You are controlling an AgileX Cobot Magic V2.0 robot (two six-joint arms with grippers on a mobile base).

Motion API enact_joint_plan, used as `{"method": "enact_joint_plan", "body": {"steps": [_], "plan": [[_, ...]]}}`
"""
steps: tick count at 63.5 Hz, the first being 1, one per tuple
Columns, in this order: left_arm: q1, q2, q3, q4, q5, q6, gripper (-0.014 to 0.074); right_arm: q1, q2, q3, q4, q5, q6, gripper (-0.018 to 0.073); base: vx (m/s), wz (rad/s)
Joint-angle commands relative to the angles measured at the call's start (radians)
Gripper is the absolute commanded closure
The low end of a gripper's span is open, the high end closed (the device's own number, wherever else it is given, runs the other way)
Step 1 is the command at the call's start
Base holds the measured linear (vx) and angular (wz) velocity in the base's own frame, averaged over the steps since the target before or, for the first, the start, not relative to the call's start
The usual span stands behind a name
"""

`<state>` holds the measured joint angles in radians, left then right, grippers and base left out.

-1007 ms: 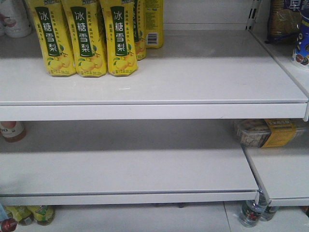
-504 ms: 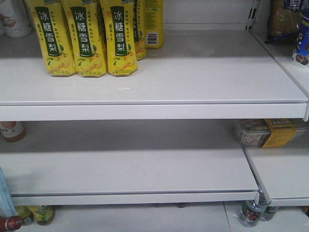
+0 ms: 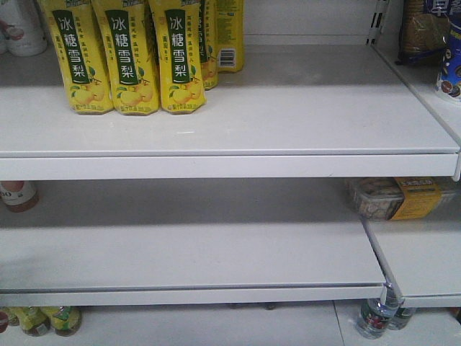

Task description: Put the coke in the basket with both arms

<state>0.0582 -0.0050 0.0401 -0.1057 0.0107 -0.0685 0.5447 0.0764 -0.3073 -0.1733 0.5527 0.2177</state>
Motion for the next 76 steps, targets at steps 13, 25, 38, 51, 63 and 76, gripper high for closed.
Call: {"method": "enact_joint_plan", "body": {"steps": [13, 25, 38, 51, 63, 76], "plan": [[-0.002, -0.023, 0.000, 0.033, -0.156, 0.026, 0.0603, -0.005, 0.012, -0.025, -0.017, -0.068, -0.003, 0.0564, 0.00, 0.00], [-0.002, -0.023, -0.001, 0.033, -0.156, 0.026, 0.0603, -0.005, 0.012, -0.025, -0.017, -0.068, -0.003, 0.0564, 0.00, 0.00], [-0.002, -0.022, -0.001, 0.033, -0.156, 0.026, 0.0603, -0.005, 0.012, -0.025, -0.017, -0.068, -0.003, 0.0564, 0.00, 0.00], [-0.002, -0.022, -0.001, 0.033, -0.156, 0.026, 0.0603, -0.005, 0.012, -0.025, -0.017, -0.068, -0.003, 0.0564, 0.00, 0.00], [-0.002, -0.022, -0.001, 0.033, -0.156, 0.026, 0.0603, -0.005, 0.012, -0.025, -0.017, -0.068, -0.003, 0.0564, 0.00, 0.00], [-0.002, -0.022, -0.001, 0.033, -0.156, 0.026, 0.0603, -0.005, 0.012, -0.025, -0.010, -0.068, -0.003, 0.0564, 0.00, 0.00]]}}
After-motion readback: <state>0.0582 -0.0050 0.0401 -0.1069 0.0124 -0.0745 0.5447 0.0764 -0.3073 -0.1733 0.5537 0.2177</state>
